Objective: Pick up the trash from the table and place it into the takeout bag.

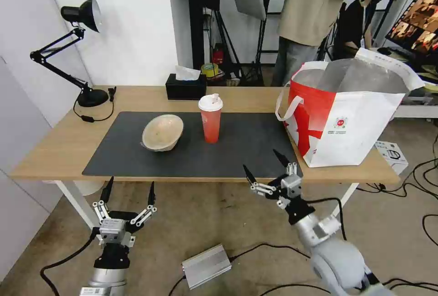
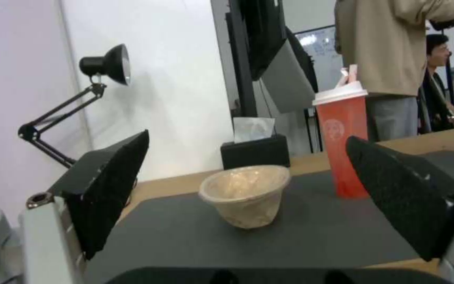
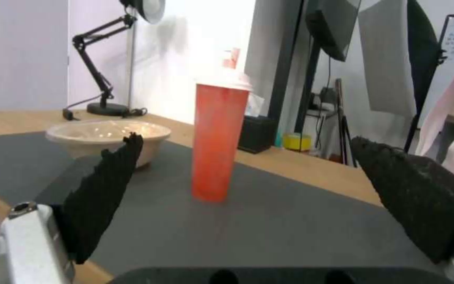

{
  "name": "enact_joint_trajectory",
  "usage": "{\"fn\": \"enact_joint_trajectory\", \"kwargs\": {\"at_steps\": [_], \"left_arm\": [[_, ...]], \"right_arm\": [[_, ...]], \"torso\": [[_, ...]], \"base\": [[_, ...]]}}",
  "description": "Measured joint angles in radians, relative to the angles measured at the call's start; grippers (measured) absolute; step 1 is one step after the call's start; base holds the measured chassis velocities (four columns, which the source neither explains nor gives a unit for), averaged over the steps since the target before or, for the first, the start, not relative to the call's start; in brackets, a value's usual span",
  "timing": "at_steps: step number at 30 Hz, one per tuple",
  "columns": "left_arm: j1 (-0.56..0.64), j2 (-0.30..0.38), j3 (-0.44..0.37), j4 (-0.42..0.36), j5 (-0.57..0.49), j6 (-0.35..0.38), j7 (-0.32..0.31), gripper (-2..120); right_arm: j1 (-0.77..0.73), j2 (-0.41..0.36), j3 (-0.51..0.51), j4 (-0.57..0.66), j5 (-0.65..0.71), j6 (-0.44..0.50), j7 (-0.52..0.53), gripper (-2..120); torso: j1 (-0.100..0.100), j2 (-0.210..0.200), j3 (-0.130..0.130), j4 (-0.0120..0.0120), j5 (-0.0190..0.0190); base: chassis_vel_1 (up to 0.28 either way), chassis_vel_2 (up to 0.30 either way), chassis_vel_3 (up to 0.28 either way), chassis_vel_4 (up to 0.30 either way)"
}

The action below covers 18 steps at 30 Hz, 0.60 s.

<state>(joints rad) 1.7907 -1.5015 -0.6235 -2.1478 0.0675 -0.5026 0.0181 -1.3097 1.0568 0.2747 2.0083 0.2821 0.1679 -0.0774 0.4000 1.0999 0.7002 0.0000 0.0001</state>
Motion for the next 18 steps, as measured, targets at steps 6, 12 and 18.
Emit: {"fn": "enact_joint_trajectory", "kwargs": {"at_steps": [6,12,18], "left_arm": [[-0.003,-0.001,-0.005,0.004,0.004,0.002,0.0,100],[-0.009,-0.014,-0.008,0.012,0.01,0.002,-0.001,100],[-0.022,-0.032,-0.002,0.03,0.026,0.002,-0.001,100]], "right_arm": [[0.11,-0.034,-0.028,-0.079,0.061,-0.027,-0.004,100],[0.224,-0.066,-0.059,-0.138,0.134,-0.066,-0.01,100],[0.329,-0.087,-0.109,-0.193,0.199,-0.102,-0.017,100]], "torso": [[0.0,0.0,0.0,0.0,0.0001],[0.0,0.0,0.0,0.0,-0.0001],[0.0,0.0,0.0,0.0,-0.0001]], "base": [[0.0,0.0,0.0,0.0],[0.0,0.0,0.0,0.0],[0.0,0.0,0.0,0.0]]}}
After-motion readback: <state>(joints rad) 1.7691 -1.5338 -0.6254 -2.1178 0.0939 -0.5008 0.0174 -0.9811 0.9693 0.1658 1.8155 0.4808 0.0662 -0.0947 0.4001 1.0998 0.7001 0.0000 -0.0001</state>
